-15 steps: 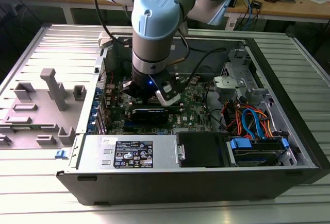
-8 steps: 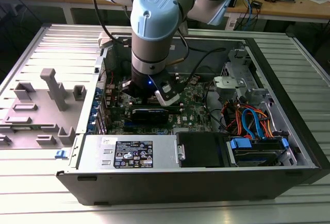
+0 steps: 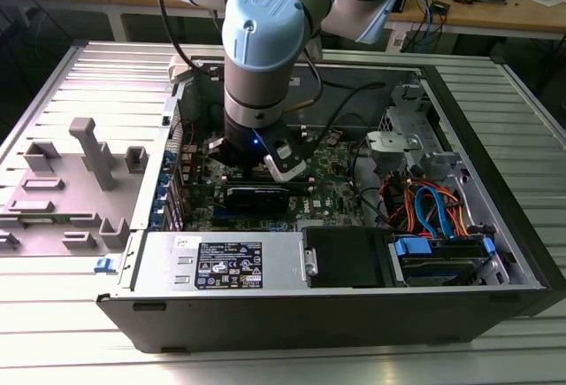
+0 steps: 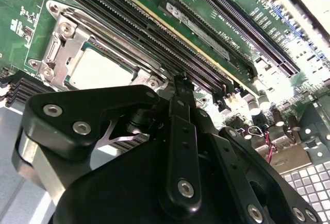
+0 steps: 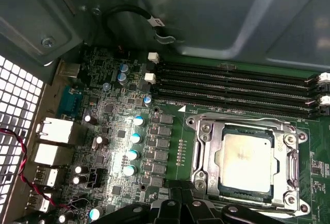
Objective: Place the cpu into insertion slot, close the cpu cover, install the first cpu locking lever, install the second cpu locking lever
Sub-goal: 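Install the second cpu locking lever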
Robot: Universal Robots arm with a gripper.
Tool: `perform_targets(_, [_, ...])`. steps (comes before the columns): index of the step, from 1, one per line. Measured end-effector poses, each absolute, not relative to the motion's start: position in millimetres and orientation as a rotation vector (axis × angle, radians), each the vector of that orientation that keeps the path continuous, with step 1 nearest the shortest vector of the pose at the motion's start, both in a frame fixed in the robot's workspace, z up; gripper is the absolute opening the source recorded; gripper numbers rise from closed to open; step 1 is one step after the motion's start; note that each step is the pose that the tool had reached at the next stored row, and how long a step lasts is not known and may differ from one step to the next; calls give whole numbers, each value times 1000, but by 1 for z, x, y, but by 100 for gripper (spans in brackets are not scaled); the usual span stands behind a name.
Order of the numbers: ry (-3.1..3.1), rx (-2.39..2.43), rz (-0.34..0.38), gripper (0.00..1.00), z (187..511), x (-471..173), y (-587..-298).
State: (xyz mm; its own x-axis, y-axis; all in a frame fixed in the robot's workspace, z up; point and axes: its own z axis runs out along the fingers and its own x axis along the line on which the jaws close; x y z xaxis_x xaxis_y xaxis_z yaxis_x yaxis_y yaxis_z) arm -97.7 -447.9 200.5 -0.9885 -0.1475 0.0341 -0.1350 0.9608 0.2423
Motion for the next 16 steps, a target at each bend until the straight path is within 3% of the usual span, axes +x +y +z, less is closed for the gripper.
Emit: perform_targets(16, [-3058, 221, -389, 11, 198, -98, -446])
